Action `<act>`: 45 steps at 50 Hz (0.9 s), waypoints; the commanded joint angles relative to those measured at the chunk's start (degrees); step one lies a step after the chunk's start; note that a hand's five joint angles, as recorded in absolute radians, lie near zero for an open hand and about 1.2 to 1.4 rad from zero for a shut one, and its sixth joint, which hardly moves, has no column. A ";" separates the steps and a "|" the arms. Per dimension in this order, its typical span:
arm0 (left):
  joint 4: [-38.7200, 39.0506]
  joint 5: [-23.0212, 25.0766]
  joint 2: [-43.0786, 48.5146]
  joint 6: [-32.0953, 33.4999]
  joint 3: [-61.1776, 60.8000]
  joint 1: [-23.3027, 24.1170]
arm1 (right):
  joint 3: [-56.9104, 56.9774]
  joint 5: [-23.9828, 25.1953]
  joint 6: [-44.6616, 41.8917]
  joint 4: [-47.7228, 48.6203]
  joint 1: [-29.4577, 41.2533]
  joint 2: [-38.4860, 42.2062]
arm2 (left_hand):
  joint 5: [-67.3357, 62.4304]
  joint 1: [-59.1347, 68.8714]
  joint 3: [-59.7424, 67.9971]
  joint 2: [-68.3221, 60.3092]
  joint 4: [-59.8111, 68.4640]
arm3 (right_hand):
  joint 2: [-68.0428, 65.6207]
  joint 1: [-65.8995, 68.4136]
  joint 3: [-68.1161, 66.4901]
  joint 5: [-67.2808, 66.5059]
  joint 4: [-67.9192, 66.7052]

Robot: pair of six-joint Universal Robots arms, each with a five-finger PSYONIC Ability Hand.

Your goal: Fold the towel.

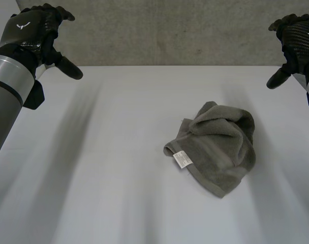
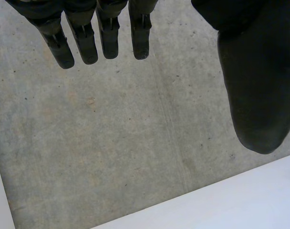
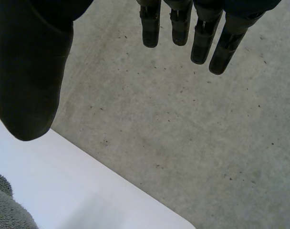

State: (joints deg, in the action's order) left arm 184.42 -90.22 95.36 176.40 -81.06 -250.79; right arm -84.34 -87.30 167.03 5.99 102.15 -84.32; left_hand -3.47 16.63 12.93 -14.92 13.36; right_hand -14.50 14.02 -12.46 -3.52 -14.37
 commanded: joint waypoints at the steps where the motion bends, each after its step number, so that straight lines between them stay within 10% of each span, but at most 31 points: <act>1: -0.37 0.05 -0.09 0.00 0.02 0.13 | 0.23 0.12 2.86 -0.28 -0.38 -0.14 | 2.24 -5.41 -2.93 3.70 -3.36 | 4.50 -4.02 2.46 3.52 4.37; 19: -0.37 0.22 -0.18 0.09 -0.59 0.22 | 0.67 3.19 3.04 -1.77 -0.55 0.83 | 2.24 -5.41 -2.93 3.70 -3.36 | 4.50 -4.02 2.46 3.52 4.37; 32: 0.07 0.22 0.79 0.35 -1.39 0.39 | 2.17 13.91 -5.66 -9.15 0.24 8.12 | 2.24 -5.41 -2.93 3.70 -3.36 | 4.50 -4.02 2.46 3.52 4.37; 45: 5.69 6.90 14.04 1.05 -1.48 11.46 | 0.41 14.09 -7.60 -8.72 -0.55 10.31 | 2.24 -5.41 -2.93 3.70 -3.36 | 4.50 -4.02 2.46 3.52 4.37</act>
State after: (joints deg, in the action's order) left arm 187.09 -86.75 102.72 176.84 -83.46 -243.62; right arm -82.89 -73.24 159.30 -3.02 101.66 -74.63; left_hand -3.47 16.64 12.93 -14.74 13.36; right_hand -14.50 14.02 -12.46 -3.51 -14.37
